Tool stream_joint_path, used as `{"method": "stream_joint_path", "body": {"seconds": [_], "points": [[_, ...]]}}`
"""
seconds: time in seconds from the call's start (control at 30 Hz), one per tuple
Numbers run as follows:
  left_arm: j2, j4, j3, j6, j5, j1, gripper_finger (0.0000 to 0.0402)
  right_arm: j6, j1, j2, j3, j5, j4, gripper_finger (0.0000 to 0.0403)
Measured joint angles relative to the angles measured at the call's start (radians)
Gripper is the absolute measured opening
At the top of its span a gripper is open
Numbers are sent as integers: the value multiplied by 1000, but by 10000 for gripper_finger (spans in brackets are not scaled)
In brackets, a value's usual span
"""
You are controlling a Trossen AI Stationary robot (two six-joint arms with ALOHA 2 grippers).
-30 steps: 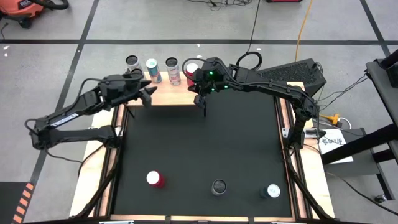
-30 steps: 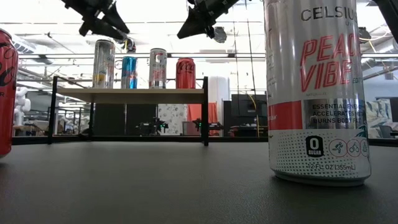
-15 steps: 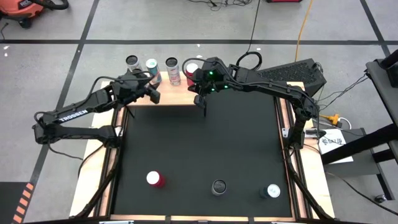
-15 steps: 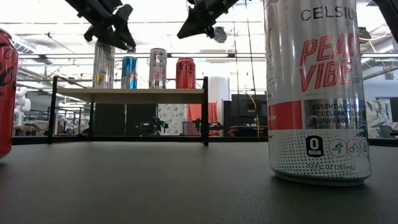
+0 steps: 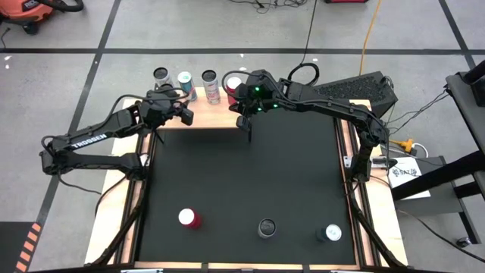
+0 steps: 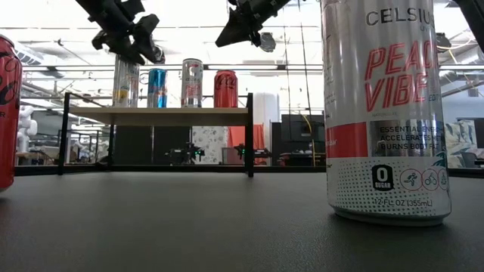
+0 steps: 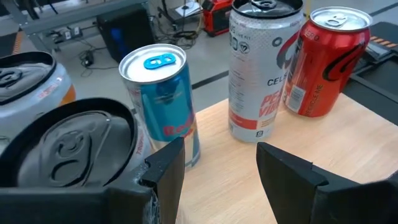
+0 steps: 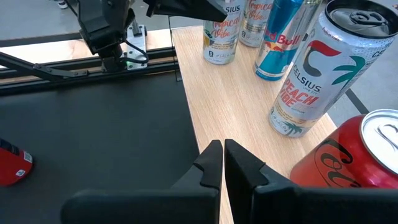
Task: Place canned beverage on shelf
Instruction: Put the white yellow soda can on the shelf aligned with the white yellow soda can
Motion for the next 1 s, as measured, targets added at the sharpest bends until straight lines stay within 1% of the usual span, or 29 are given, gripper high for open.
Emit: {"method": "stream_joint_path", "body": {"seconds": [0.23,0.53,1.0], "points": [[-2,-63,0,-52,-35,-6,201,0,0,0,0,0,0,0],[-28,-123,0,-78,-96,-58,201,0,0,0,0,0,0,0],[-47,-268,1,-155,-138,-60,201,0,0,0,0,0,0,0]]}}
